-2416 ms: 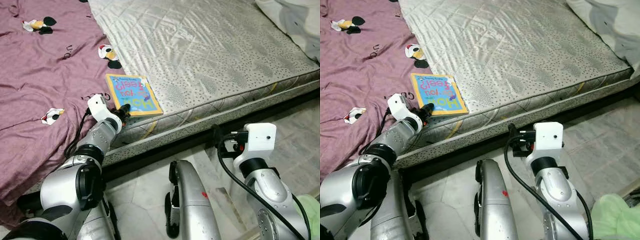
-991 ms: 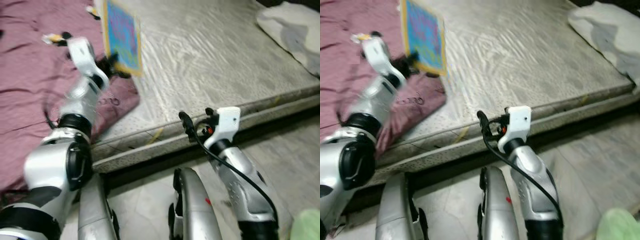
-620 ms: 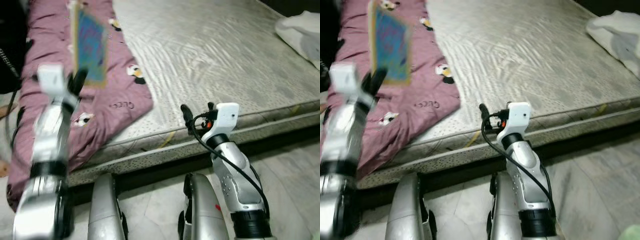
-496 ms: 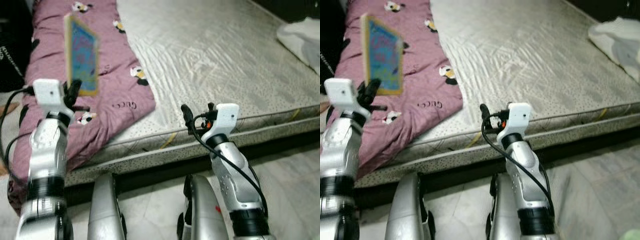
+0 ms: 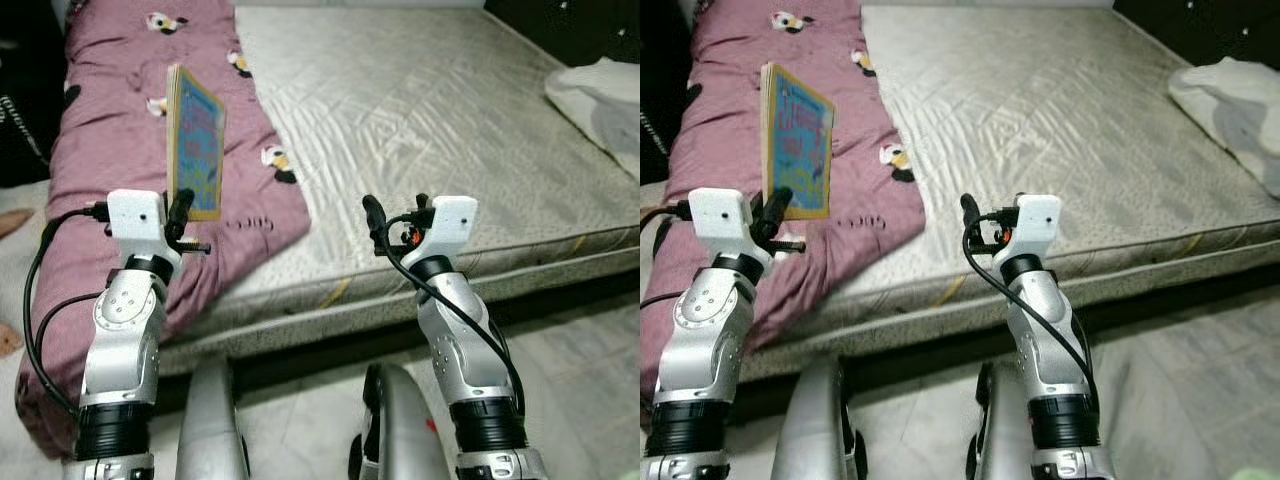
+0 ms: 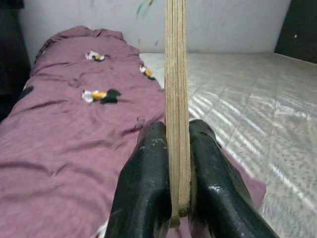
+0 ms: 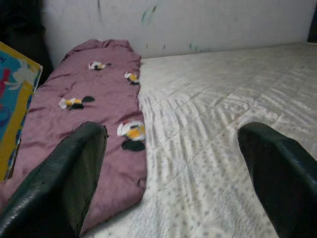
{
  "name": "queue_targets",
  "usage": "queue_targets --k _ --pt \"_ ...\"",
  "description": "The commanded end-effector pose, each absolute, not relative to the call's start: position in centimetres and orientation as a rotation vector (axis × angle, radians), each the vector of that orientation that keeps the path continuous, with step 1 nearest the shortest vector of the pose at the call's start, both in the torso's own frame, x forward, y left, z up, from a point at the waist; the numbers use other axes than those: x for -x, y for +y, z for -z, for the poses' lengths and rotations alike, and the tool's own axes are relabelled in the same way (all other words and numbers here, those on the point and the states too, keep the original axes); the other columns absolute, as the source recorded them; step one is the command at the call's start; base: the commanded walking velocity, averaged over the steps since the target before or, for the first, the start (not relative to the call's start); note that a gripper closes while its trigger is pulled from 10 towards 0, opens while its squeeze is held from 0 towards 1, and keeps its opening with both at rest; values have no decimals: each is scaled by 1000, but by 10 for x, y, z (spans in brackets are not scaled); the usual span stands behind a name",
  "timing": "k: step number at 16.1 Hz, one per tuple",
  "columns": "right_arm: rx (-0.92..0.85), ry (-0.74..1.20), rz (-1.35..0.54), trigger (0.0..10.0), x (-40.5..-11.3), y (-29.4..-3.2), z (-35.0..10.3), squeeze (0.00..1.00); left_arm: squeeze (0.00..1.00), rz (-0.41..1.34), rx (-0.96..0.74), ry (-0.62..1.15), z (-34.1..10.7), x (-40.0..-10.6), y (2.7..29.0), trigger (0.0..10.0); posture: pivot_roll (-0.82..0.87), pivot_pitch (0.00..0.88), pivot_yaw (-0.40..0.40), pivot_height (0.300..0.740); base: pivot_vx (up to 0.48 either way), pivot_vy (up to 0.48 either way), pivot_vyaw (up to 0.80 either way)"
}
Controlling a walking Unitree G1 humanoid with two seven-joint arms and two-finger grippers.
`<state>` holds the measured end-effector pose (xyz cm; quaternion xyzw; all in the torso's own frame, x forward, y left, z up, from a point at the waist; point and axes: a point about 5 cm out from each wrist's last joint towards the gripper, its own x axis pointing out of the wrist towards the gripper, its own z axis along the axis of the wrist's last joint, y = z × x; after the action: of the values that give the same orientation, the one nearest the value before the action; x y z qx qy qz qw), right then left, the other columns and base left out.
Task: Clean up the room
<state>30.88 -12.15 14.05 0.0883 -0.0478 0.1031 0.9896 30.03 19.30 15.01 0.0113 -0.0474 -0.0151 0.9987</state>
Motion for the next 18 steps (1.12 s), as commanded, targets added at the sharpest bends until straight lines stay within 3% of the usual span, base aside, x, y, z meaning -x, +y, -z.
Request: queue_targets --k 1,7,18 --pt "-171 -116 -183 10000 -312 -128 -145 0 0 49 -26 -157 -168 -302 183 10000 35 0 -49 668 0 0 0" --pt "-166 -117 -172 10000 -314 -131 -145 0 0 16 -63 -87 -150 -293 180 10000 44 0 -64 740 0 0 0" --pt "-156 -112 -182 10000 -312 -132 -144 0 0 65 1 -82 -148 -297 171 10000 28 0 -62 740 0 0 0"
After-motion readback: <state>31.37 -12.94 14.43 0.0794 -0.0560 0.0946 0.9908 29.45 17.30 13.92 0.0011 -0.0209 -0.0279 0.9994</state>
